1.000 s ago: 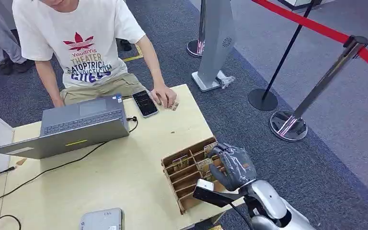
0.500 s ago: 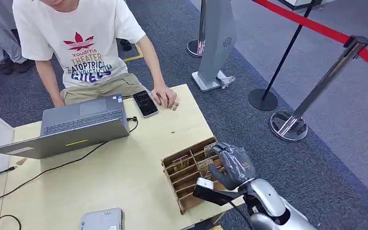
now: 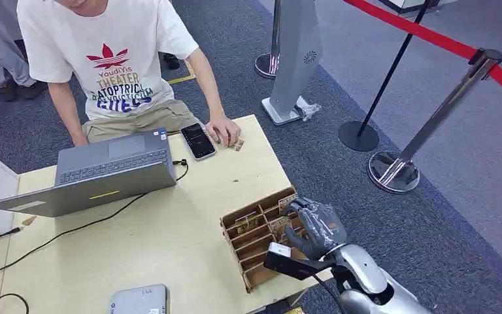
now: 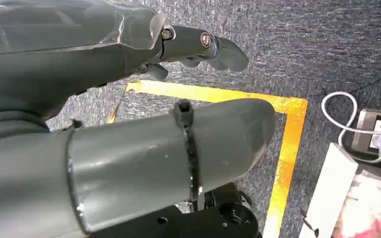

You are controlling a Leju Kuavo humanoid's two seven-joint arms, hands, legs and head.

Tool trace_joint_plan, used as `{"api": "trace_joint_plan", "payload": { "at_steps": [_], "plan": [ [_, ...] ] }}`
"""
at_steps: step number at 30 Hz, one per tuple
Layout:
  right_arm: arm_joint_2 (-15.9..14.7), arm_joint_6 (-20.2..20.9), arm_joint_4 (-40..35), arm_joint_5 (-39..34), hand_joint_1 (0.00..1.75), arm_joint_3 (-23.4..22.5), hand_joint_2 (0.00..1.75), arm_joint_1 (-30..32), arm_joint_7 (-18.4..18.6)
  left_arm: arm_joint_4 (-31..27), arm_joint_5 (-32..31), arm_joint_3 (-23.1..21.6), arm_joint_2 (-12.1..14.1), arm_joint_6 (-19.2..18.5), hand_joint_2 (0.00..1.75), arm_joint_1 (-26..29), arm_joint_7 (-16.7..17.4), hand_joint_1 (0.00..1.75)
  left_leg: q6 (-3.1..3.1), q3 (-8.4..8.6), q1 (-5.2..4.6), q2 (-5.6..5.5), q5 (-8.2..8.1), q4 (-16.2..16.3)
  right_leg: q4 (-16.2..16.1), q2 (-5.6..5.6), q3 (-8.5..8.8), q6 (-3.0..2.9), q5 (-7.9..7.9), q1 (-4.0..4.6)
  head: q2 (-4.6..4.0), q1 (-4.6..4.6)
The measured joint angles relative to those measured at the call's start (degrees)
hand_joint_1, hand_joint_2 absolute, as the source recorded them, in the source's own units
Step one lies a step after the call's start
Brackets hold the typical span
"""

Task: Pass the card to the sensor for recognition and then transmit it.

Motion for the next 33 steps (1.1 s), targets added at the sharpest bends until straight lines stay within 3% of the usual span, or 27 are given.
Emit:
{"api": "trace_joint_plan", "payload": {
  "at_steps": [19,33],
  "plan": [
    [-0.2,-0.3,0.4,0.0,1.05,0.4,1.75,0.0,0.2,0.3,0.6,0.1,0.2,0.2,0.00,0.0,-0.1,0.00,0.00,0.01,0.00,0.00,0.00,0.0,0.0,0.00,0.00,0.00,0.00,0.00,0.00,0.00],
    [-1.5,-0.6,-1.5,1.2,0.96,0.4,1.75,1.9,2.3,0.3,0.8,0.1,0.0,1.0,0.00,0.0,-0.2,0.00,0.00,0.00,0.00,0.00,0.00,0.0,0.0,0.00,-0.01,0.00,0.00,0.00,0.00,0.00]
  ]
}}
